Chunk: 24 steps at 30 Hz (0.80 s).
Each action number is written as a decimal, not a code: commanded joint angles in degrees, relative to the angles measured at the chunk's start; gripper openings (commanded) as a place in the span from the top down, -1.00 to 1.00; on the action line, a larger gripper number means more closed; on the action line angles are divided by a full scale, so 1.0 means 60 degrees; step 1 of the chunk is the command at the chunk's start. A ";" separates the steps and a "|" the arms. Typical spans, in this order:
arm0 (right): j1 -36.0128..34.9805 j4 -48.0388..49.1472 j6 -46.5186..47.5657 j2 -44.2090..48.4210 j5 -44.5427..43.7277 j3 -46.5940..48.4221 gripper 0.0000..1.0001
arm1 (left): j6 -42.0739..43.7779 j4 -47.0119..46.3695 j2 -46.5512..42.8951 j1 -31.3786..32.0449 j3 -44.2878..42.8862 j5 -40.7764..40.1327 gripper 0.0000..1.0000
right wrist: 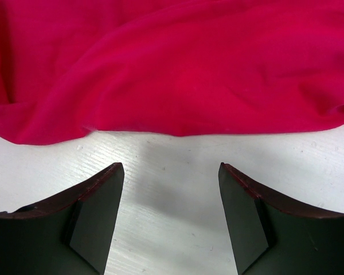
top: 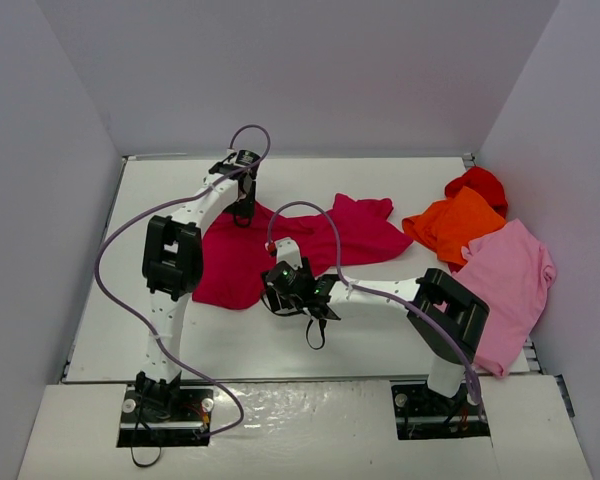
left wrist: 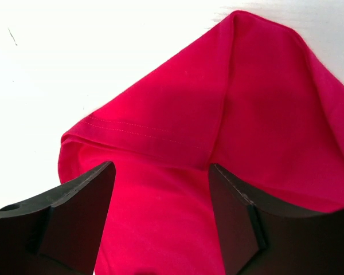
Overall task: Fold and stack the t-shirts
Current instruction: Flatten out the tshirt
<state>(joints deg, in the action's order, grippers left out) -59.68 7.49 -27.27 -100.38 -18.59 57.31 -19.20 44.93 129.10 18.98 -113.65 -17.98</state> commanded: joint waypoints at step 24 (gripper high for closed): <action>-0.0120 0.0317 -0.0436 -0.0323 -0.0022 0.0394 -0.28 | -0.0363 -0.0528 -0.0030 -0.0073 -0.0258 0.0377 -0.01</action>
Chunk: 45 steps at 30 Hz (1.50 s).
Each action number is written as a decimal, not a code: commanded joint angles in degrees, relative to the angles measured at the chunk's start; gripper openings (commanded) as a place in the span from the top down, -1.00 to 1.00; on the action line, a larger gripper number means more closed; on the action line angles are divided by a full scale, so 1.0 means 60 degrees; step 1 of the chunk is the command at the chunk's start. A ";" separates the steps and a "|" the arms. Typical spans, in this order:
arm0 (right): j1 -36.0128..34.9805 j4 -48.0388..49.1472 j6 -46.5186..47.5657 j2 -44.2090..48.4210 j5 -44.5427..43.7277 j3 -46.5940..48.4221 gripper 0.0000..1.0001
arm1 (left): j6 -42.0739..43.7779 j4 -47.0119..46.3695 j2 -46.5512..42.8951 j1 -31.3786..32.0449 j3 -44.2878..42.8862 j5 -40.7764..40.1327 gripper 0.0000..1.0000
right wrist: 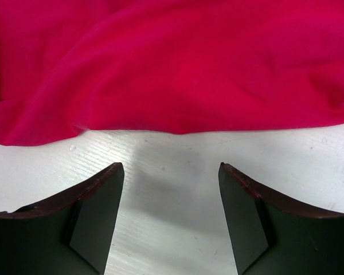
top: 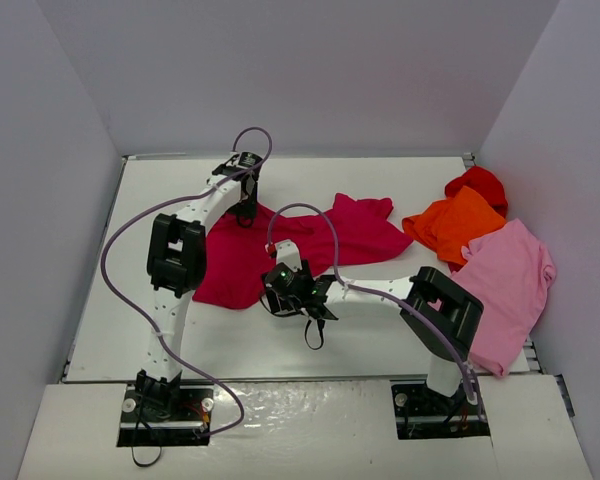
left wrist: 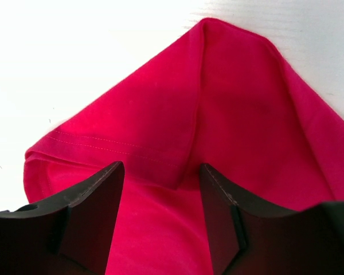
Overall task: Fold and stack the t-shirts
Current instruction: Flatten out the tshirt
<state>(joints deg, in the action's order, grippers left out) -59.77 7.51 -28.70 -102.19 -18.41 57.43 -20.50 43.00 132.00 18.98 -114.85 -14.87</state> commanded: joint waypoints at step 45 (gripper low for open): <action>-0.0811 0.0918 0.0152 0.0298 0.0162 -0.0055 -0.17 | 0.0692 -0.1881 -0.0921 -0.0938 -0.1641 -0.1386 1.00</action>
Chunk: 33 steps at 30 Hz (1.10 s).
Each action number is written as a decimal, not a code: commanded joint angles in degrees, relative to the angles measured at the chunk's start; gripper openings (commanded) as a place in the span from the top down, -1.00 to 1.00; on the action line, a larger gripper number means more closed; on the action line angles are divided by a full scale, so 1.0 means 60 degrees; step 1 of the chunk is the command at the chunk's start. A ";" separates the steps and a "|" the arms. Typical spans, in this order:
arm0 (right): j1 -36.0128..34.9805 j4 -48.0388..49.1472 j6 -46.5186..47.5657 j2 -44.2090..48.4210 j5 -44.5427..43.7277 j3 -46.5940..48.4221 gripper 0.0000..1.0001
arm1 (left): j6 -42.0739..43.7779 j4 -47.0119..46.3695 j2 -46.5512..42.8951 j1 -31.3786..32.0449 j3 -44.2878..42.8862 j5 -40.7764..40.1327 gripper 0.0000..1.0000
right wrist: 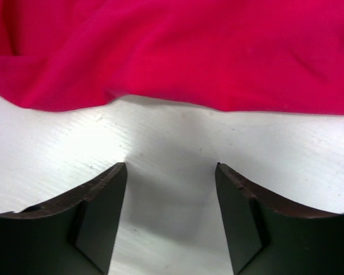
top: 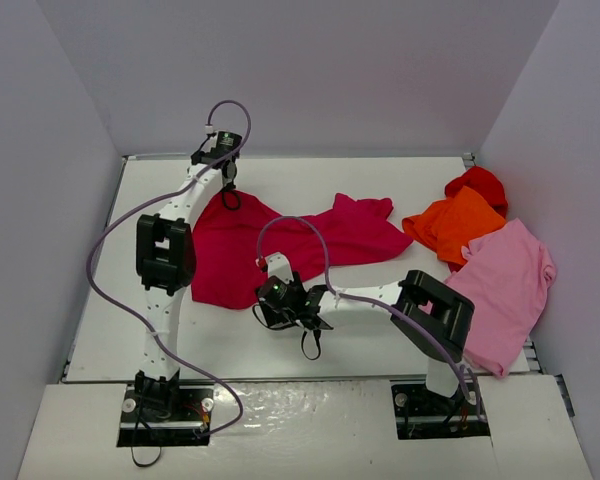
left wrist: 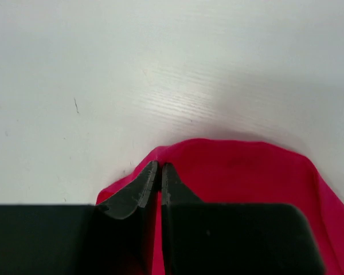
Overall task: Fold and stack the t-shirts
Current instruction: Flatten out the tshirt
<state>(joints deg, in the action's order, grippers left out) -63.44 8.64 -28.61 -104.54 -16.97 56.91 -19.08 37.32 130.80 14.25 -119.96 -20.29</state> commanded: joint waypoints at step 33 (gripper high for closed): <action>-0.0267 0.2096 0.0631 -0.0247 0.1237 0.1040 -0.12 | -0.0140 -0.2340 -0.1487 -0.0779 0.1481 -0.0403 -0.93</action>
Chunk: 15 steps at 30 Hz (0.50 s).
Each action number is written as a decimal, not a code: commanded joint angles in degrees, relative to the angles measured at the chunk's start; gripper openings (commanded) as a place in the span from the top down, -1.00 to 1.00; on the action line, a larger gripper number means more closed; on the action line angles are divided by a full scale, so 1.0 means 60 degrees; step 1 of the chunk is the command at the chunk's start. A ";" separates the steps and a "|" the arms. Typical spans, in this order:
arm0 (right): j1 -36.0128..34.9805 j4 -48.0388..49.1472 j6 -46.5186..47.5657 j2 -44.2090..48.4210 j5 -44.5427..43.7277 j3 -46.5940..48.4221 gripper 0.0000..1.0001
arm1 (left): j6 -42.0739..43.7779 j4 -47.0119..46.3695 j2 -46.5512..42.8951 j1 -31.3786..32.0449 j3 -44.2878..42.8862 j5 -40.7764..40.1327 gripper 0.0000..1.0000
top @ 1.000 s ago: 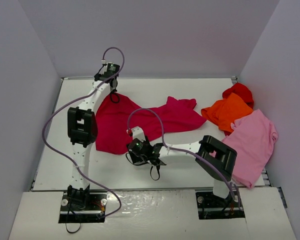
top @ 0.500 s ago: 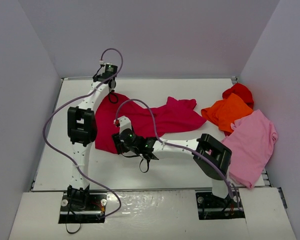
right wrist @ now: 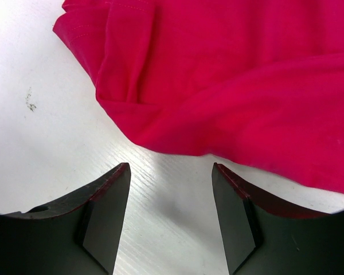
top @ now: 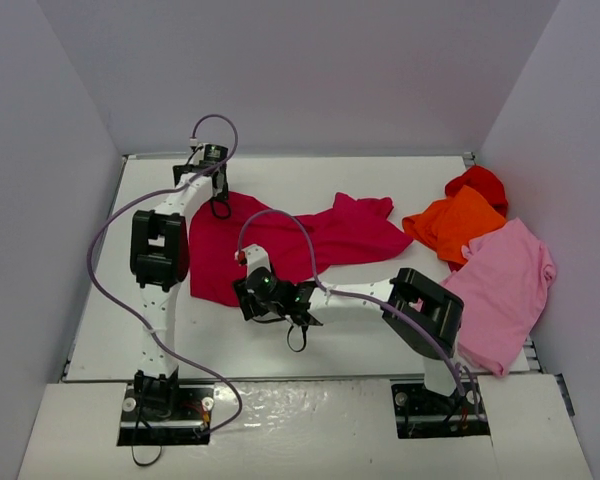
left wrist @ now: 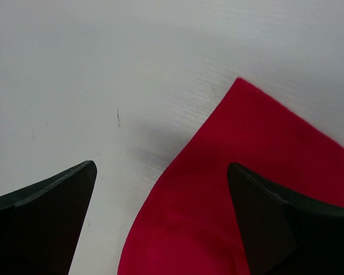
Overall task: Fold and stack the t-shirts
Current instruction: Flatten out the tshirt
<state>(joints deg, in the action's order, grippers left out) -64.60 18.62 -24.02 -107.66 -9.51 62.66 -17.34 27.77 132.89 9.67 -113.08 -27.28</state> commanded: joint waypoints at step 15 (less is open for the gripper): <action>-0.0069 0.0525 0.0551 -0.0563 0.0144 0.1084 -0.11 | -0.2711 -0.2134 -0.2956 0.0375 0.3855 0.4457 0.75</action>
<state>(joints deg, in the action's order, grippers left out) -64.61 19.20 -23.24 -108.95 -8.81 63.96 -29.56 19.32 116.76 11.61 -91.74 -6.04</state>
